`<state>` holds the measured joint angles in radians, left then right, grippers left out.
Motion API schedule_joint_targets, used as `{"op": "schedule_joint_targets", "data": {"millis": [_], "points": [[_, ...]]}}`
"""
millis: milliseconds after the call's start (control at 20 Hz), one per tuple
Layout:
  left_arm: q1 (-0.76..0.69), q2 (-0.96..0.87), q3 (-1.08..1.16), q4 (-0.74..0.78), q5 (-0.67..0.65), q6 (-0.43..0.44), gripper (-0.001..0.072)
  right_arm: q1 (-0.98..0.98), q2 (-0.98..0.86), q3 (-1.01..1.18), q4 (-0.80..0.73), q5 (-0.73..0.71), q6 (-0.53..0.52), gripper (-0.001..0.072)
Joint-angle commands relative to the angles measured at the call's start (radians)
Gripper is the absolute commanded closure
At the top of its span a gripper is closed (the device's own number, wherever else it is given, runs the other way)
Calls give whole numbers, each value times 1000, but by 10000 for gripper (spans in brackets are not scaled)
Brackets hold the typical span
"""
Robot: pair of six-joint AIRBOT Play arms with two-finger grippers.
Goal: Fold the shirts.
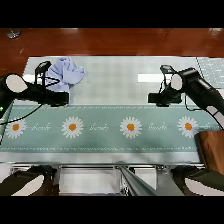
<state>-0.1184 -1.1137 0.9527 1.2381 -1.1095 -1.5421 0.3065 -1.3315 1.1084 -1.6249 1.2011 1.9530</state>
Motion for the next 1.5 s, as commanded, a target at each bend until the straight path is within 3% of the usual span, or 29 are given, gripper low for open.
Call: {"op": "schedule_joint_targets", "data": {"millis": [0, 750, 900, 950, 1000, 1050, 1100, 1250, 1350, 1450], "points": [[0, -1, 0, 0, 0, 0, 666, 1, 0, 0, 0, 0, 0, 692], [0, -1, 0, 0, 1, 0, 666, 1, 0, 0, 0, 0, 0, 693], [0, -1, -2, 3, 118, 1, 663, 1, 0, 0, -5, -32, -1, 692], [2, -1, -1, 5, 201, 8, 578, 1, -1, 0, -15, -64, -1, 692], [3, -1, -1, 11, 289, 24, 300, 1, -1, 0, -35, -96, 1, 667], [3, -1, -1, 29, 404, 38, 14, 1, -1, 0, -59, -122, 6, 382], [7, -1, 0, 55, 535, 42, 5, 1, -1, 0, -71, -142, -19, 97], [58, -38, 8, 170, 912, 41, 6, 1, -1, 0, -46, -135, -89, 91], [129, -129, 51, 177, 904, 37, 5, 1, -1, 0, -42, -137, -89, 91], [187, -246, 119, 176, 754, 37, 6, 1, -1, 0, -35, -148, -88, 91]]}}
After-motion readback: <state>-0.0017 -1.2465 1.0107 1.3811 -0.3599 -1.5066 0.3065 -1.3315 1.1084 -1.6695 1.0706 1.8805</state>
